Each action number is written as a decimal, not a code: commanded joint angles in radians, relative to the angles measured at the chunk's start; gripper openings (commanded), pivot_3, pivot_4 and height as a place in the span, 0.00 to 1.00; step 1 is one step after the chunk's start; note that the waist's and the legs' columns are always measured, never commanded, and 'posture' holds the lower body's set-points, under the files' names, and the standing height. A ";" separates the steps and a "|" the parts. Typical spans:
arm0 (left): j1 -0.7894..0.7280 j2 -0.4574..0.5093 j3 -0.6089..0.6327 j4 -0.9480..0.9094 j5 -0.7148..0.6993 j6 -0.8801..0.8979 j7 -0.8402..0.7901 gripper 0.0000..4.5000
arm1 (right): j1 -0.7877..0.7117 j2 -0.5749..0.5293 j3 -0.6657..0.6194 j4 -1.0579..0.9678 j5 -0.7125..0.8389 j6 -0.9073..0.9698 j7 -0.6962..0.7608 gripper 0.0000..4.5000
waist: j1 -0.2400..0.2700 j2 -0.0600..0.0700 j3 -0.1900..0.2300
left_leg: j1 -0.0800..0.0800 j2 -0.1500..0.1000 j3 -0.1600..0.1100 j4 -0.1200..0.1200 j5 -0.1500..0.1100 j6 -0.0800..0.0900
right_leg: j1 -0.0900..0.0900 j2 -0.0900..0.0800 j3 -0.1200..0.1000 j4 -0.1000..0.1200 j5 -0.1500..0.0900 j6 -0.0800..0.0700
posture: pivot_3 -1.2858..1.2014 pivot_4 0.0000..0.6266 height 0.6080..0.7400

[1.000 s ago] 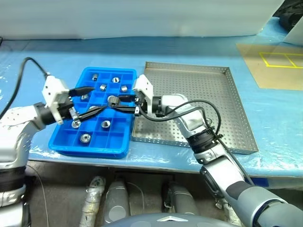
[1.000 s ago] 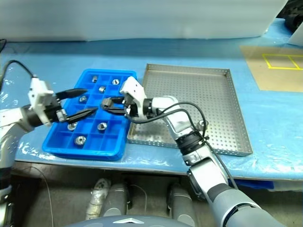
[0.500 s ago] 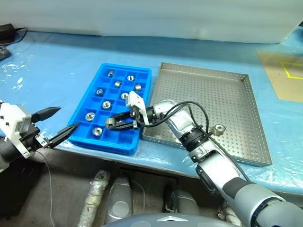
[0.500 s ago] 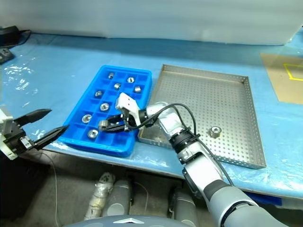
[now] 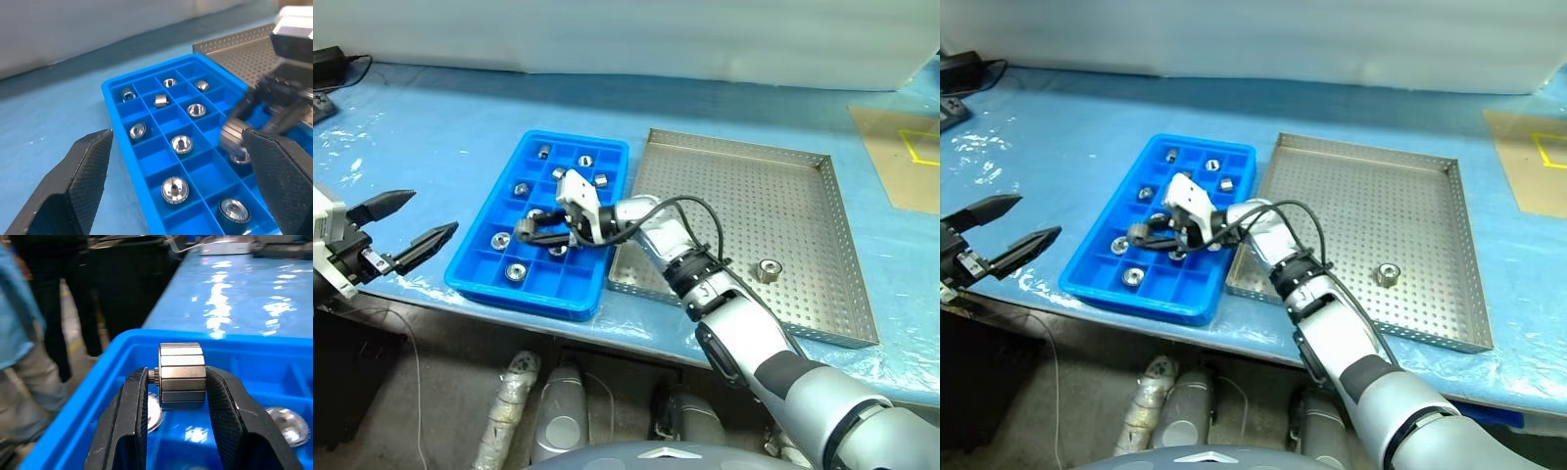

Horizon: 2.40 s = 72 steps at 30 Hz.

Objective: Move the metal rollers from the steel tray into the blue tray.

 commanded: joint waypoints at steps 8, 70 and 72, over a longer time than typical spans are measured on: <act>-0.095 0.015 -0.134 -0.007 -0.011 -0.003 -0.005 0.99 | 0.012 -0.030 -0.004 -0.026 -0.044 -0.046 -0.044 0.30 | -0.012 0.000 0.000 | 0.003 0.001 0.001 0.000 0.002 -0.003 | 0.000 0.001 0.000 0.004 0.000 -0.001 | 0.64 0.24 1.00; -0.763 -0.412 -0.817 0.577 0.197 -0.249 -0.336 0.99 | 0.545 -0.717 -0.348 -0.915 0.071 0.443 -0.259 0.99 | -0.149 -0.001 -0.001 | 0.004 -0.006 0.010 0.016 0.000 0.001 | 0.007 0.001 0.006 0.004 0.006 0.007 | 0.39 0.24 1.00; -0.784 -0.435 -0.827 0.612 0.206 -0.262 -0.361 0.99 | 0.589 -0.732 -0.371 -0.951 0.078 0.469 -0.282 0.99 | -0.169 0.000 -0.001 | 0.005 -0.006 0.010 0.016 0.000 0.001 | 0.007 0.002 0.006 0.004 0.005 0.005 | 0.37 0.24 1.00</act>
